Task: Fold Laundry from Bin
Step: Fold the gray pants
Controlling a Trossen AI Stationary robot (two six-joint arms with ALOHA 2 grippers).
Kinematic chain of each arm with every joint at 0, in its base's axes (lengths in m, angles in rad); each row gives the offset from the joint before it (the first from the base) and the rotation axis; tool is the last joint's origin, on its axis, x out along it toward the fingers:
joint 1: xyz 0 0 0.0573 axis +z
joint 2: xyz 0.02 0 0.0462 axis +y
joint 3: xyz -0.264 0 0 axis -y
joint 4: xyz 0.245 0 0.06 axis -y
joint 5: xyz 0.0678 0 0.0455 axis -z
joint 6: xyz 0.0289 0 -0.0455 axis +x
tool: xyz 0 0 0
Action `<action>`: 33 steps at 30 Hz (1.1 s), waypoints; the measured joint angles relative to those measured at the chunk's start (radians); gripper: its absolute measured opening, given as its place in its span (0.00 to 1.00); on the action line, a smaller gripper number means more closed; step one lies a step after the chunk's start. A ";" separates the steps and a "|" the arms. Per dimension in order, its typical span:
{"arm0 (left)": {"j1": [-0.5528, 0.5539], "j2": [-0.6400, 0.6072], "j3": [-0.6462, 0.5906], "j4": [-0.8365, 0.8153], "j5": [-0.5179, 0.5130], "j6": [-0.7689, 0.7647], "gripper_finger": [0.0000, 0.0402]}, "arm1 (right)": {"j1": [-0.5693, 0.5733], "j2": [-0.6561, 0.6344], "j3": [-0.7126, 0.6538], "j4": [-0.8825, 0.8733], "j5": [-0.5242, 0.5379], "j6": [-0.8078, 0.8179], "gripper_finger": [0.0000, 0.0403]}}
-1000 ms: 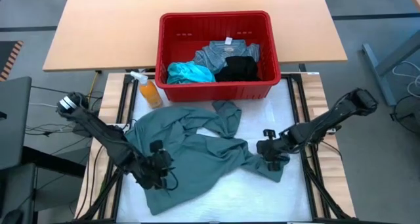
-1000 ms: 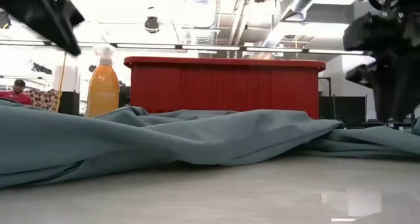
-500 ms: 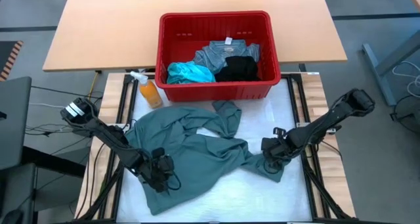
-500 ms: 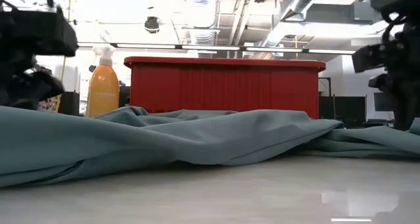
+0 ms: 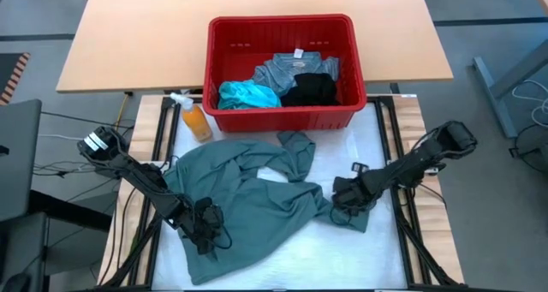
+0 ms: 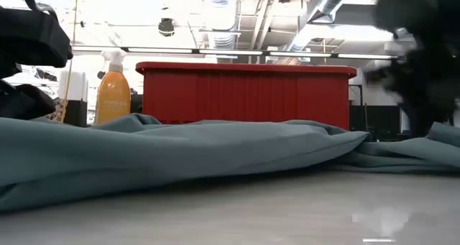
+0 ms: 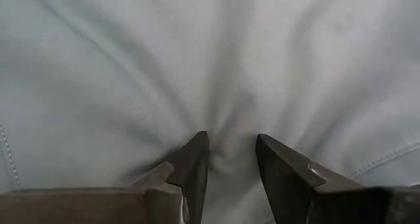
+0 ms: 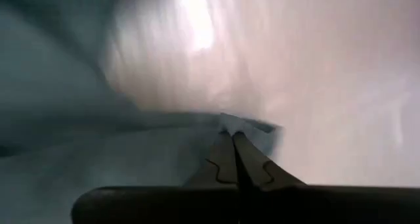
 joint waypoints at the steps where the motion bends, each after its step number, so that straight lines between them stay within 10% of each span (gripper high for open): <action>1: 0.000 0.000 0.000 -0.002 0.007 0.002 0.31 | -0.010 -0.026 0.044 -0.027 0.038 -0.035 0.02; 10: -0.008 -0.007 0.002 -0.042 0.135 -0.060 0.31 | -0.053 -0.128 0.454 -0.406 0.398 -0.287 0.02; 20: -0.037 -0.029 -0.001 -0.096 0.183 -0.091 0.31 | 0.022 -0.155 0.917 -0.586 0.432 -0.688 0.02; 33: -0.038 -0.056 -0.002 -0.182 0.170 -0.095 0.31 | -0.036 -0.198 1.155 -0.685 0.609 -0.169 0.02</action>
